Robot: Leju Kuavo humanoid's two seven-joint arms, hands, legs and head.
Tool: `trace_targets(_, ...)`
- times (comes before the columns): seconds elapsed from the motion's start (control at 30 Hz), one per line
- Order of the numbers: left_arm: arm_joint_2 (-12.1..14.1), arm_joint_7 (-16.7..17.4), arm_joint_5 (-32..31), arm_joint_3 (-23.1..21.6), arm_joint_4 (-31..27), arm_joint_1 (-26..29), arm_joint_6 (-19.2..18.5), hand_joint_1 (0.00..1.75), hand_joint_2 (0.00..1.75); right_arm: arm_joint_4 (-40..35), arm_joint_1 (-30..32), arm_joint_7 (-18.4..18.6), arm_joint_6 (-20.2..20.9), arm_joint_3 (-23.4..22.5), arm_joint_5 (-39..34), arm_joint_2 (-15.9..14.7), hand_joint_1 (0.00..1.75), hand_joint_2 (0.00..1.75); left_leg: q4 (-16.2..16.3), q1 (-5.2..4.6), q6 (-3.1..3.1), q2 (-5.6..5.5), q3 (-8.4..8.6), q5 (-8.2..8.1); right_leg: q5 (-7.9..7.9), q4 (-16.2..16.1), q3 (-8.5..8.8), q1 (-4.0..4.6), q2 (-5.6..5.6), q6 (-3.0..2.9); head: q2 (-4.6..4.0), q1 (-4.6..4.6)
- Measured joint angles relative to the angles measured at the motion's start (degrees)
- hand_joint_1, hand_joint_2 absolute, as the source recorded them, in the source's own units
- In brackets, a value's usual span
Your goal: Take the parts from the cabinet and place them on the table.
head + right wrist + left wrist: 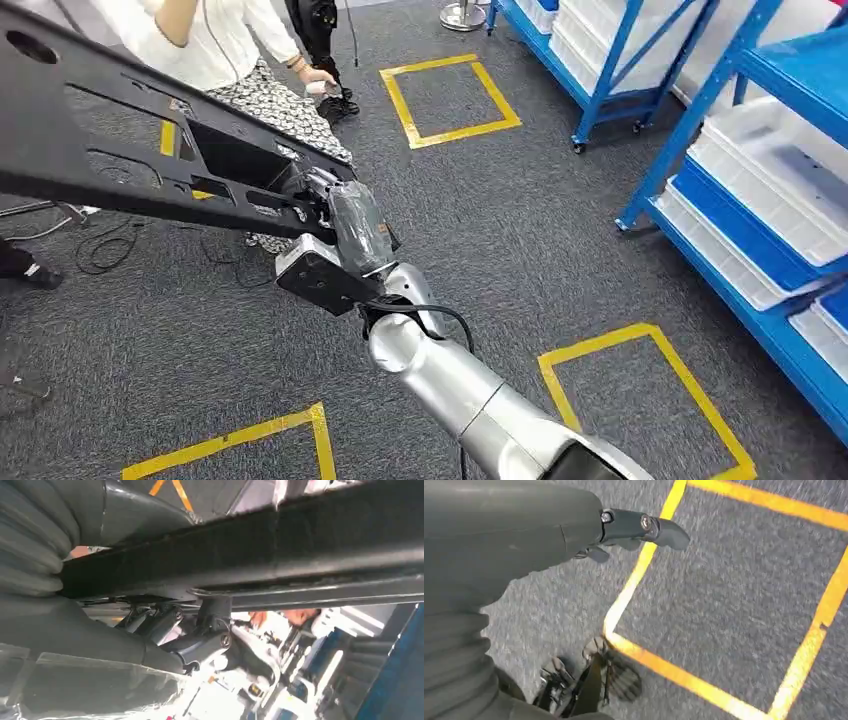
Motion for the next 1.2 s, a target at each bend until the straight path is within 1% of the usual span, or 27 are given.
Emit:
trace_targets(0.03,0.0,0.0,0.0,0.0,0.0,0.0,0.0,0.0,1.75,0.1,0.2,0.0,0.0,0.0,0.0,-0.2,1.75,1.75,0.0,0.02,0.0,-0.76,-0.08,-0.01,-1.33,4.2,-2.35,-0.21,0.13,0.19,0.0,0.05)
trace_targets(0.07,-0.1,0.0,0.0,0.0,0.0,0.0,0.0,0.0,1.75,0.1,0.5,0.0,0.0,0.0,0.0,-0.4,1.75,1.75,0.0,0.06,-0.04,-1.67,-0.11,-0.02,-1.37,6.0,-3.66,-0.53,0.15,0.78,0.0,0.05)
trace_targets(0.1,-0.1,0.0,0.0,0.0,0.0,0.0,0.0,0.0,1.75,0.1,0.6,0.0,0.0,0.0,0.0,-0.4,1.75,1.75,0.1,0.1,-0.13,-2.3,-0.08,-0.05,-0.51,4.8,-3.41,-0.79,0.15,1.37,0.0,0.02)
trace_targets(0.17,-0.3,0.1,0.0,0.0,0.0,0.1,0.0,0.0,1.75,0.1,0.6,0.1,0.0,0.0,0.0,-0.3,1.75,1.75,0.4,0.33,-0.71,-3.9,-0.03,-0.26,4.15,-4.9,0.83,-1.58,0.46,3.03,0.0,0.0)
trace_targets(0.2,-0.3,0.1,0.0,0.0,0.0,0.1,0.0,0.0,1.75,0.1,0.5,0.1,0.1,0.0,0.1,-0.3,1.75,1.75,1.0,0.5,-1.22,-4.53,-0.11,-0.58,6.31,-10.4,3.46,-2.17,1.6,3.69,0.0,0.02)
trace_targets(0.23,-0.3,0.1,0.0,0.0,0.0,0.1,0.0,0.0,1.75,0.1,0.5,0.1,0.1,0.0,0.2,-0.3,1.75,1.75,1.7,0.2,-1.86,-5.05,-0.47,-0.99,6.4,-11.6,3.81,-2.0,2.46,3.41,0.0,0.0)
trace_targets(0.27,-0.3,0.1,0.0,0.0,0.0,0.1,-1.0,0.0,1.75,0.1,0.6,0.1,0.2,-0.1,0.2,-0.2,1.75,1.75,2.1,0.31,-2.35,-5.3,-0.79,-1.26,6.55,-11.7,4.27,-2.01,1.86,2.79,0.0,0.11)
trace_targets(0.37,1.3,0.6,0.3,0.0,0.0,1.0,-7.4,0.0,1.75,0.1,0.5,0.8,-0.2,-0.1,0.1,0.4,1.75,1.75,2.1,1.06,-3.14,-5.59,-1.06,-1.13,6.9,-11.6,4.27,-1.46,1.51,1.76,0.0,0.07)
trace_targets(0.4,1.6,0.7,0.3,0.0,0.0,1.0,-8.0,0.0,1.75,0.0,0.5,0.9,-0.4,-0.1,0.1,0.5,1.75,1.75,2.7,1.33,-3.42,-3.98,-1.3,-1.59,7.0,-11.8,4.57,-1.88,1.17,1.38,0.0,0.05)
trace_targets(0.43,1.9,0.7,0.5,0.0,0.0,1.0,-8.6,0.0,1.75,0.0,0.4,0.9,-0.5,-0.1,0.1,0.5,1.75,1.75,4.9,1.05,-3.62,-1.45,-2.16,-2.77,6.85,-11.8,4.76,-1.69,0.92,0.83,0.0,-0.17)
trace_targets(0.47,2.2,0.7,0.5,0.0,0.0,1.0,-9.1,0.0,1.75,0.0,0.4,0.9,-0.7,-0.1,0.1,0.5,1.75,1.75,8.8,1.12,-3.81,-0.34,-3.98,-4.71,6.68,-11.8,4.9,-1.43,0.53,0.44,0.0,-0.2)
trace_targets(0.53,2.7,0.6,0.5,0.0,0.0,1.0,-9.6,0.0,1.75,0.2,0.4,0.9,-0.8,-0.1,0.1,0.4,1.75,1.75,18.3,1.24,-3.97,0.31,-8.93,-8.52,6.43,-11.8,5.04,-0.88,-0.37,-0.11,0.0,-0.22)
trace_targets(0.57,2.9,0.5,0.5,0.0,0.0,1.0,-9.8,0.0,1.75,0.3,0.5,0.9,-0.8,-0.1,0.1,0.4,1.75,1.75,21.2,1.24,-3.93,0.36,-10.66,-9.09,6.34,-11.8,5.1,-0.65,-0.85,-0.23,0.0,-0.24)
trace_targets(0.6,3.0,0.4,0.5,0.0,0.0,1.0,-9.9,0.0,1.75,0.3,0.5,0.9,-0.8,-0.1,0.1,0.4,1.75,1.75,20.9,1.23,-3.74,0.38,-10.92,-8.06,6.19,-11.8,5.22,-0.43,-1.36,-0.41,0.0,-0.19)
trace_targets(0.63,3.1,0.4,0.5,0.0,0.0,1.1,-10.0,0.0,1.75,0.3,0.5,0.9,-0.8,-0.1,0.1,0.4,1.75,1.75,18.2,1.21,-3.47,0.43,-9.73,-6.22,6.08,-11.8,5.36,-0.26,-1.74,-0.54,0.0,-0.24)
trace_targets(0.7,3.5,0.3,0.5,0.0,0.0,1.1,-10.1,0.0,1.75,0.3,0.4,0.9,-0.8,-0.1,0.1,0.5,1.75,1.75,6.5,0.72,-2.34,1.74,-3.6,-0.81,5.61,-11.8,5.95,-0.02,-2.55,-0.46,0.0,-0.24)
trace_targets(0.73,3.5,0.3,0.5,0.0,0.0,1.0,-10.1,0.0,1.75,0.3,0.4,0.8,-0.8,-0.1,0.2,0.5,1.75,1.75,3.5,-0.04,-1.77,4.36,-1.96,-1.1,5.55,-11.9,6.11,0.0,-2.84,-0.44,0.0,-0.11)
trace_targets(0.77,3.6,0.3,0.6,0.0,0.0,0.9,-10.2,0.0,1.75,0.3,0.4,0.8,-0.8,-0.1,0.2,0.4,1.75,1.75,3.4,-0.5,-1.49,4.45,-1.91,-1.26,5.4,-12.0,5.97,0.6,-3.16,-0.09,0.0,0.0)
trace_targets(0.87,3.8,0.3,0.6,0.0,0.0,0.9,-10.3,0.0,1.75,0.3,0.4,0.8,-0.8,-0.1,0.2,0.5,1.75,1.75,3.0,-0.96,-0.71,2.94,-2.16,-1.33,5.22,-12.5,6.43,0.32,-4.54,0.5,0.0,-0.33)
trace_targets(0.9,3.8,0.3,0.6,0.0,0.0,0.9,-10.3,0.0,1.75,0.2,0.4,0.8,-0.8,-0.1,0.2,0.7,1.75,1.75,1.5,-0.78,-0.32,2.17,-0.68,-0.81,4.94,-12.9,6.69,0.98,-4.99,0.82,0.0,-0.35)
trace_targets(0.93,3.7,0.3,0.6,0.0,0.0,1.0,-10.3,0.0,1.75,0.2,0.4,0.8,-0.8,-0.2,0.2,0.3,1.75,1.75,0.5,-0.28,-0.13,1.67,-0.02,-0.4,4.24,-11.5,6.33,0.57,-3.22,0.77,0.0,0.05)
trace_targets(0.97,3.7,0.3,0.6,0.0,0.0,0.9,-10.3,0.0,1.75,0.2,0.2,0.7,-0.8,-0.2,0.2,0.3,1.75,1.75,0.1,-0.13,0.36,1.16,0.21,-0.03,2.82,-8.2,4.86,0.51,-1.45,0.44,0.0,0.0)
trace_targets(1.0,3.7,0.3,0.6,0.0,0.0,0.8,-10.3,0.0,1.75,0.2,0.2,0.7,-0.7,-0.3,0.2,0.2,1.75,1.75,0.0,-0.13,0.34,0.5,0.17,0.01,1.0,-3.2,2.31,0.31,-0.41,0.21,0.0,0.29)
trace_targets(1.07,3.7,0.3,0.5,0.0,0.0,0.7,-10.3,0.0,1.75,0.4,0.6,0.7,-0.6,-0.3,0.2,-0.2,1.75,1.75,0.1,-0.14,0.3,-1.06,0.06,-0.03,-1.65,5.2,-2.6,-0.02,0.06,0.29,0.0,0.18)
trace_targets(1.1,3.7,0.3,0.5,0.0,0.0,0.7,-10.3,0.0,1.75,0.5,0.8,0.7,-0.6,-0.3,0.2,-0.4,1.75,1.75,0.1,-0.13,0.28,-1.81,0.03,-0.04,-1.41,6.3,-3.71,-0.15,0.09,0.7,0.0,0.29)
trace_targets(1.13,3.7,0.4,0.5,0.0,0.0,0.8,-10.3,0.0,1.75,0.5,0.9,0.7,-0.5,-0.3,0.2,-0.4,1.75,1.75,0.1,-0.08,0.18,-2.53,0.05,-0.07,-0.17,4.6,-3.36,-0.34,0.11,1.25,0.0,0.31)
trace_targets(1.2,3.7,0.7,0.4,0.0,0.0,0.8,-10.0,0.0,1.75,0.5,0.9,0.7,-0.4,-0.3,0.3,-0.3,1.75,1.75,0.3,0.05,-0.47,-4.12,0.11,-0.19,5.02,-6.2,1.1,-0.95,0.98,2.65,0.0,0.26)
